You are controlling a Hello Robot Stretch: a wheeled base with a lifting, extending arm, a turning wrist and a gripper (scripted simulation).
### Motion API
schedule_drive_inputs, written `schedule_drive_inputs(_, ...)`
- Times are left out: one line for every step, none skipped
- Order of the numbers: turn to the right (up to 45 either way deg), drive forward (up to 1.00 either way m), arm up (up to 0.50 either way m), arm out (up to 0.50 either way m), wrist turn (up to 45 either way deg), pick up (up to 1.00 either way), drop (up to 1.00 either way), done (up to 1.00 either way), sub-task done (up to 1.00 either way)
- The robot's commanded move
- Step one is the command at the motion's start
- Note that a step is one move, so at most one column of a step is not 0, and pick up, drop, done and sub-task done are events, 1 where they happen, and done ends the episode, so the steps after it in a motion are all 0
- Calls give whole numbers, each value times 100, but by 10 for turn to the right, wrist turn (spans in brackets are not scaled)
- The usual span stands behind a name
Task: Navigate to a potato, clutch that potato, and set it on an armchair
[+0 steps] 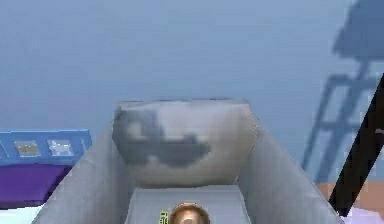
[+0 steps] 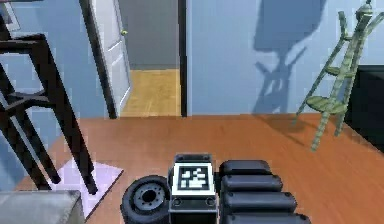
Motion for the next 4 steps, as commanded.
schedule_drive_inputs(-450, 0, 0, 0, 0, 0, 0, 0, 0)
schedule_drive_inputs(-360, 0, 0, 0, 0, 0, 0, 0, 0)
schedule_drive_inputs(0, 0, 0, 40, 0, 0, 0, 0, 0)
schedule_drive_inputs(0, 0, 0, 0, 450, 0, 0, 0, 0)
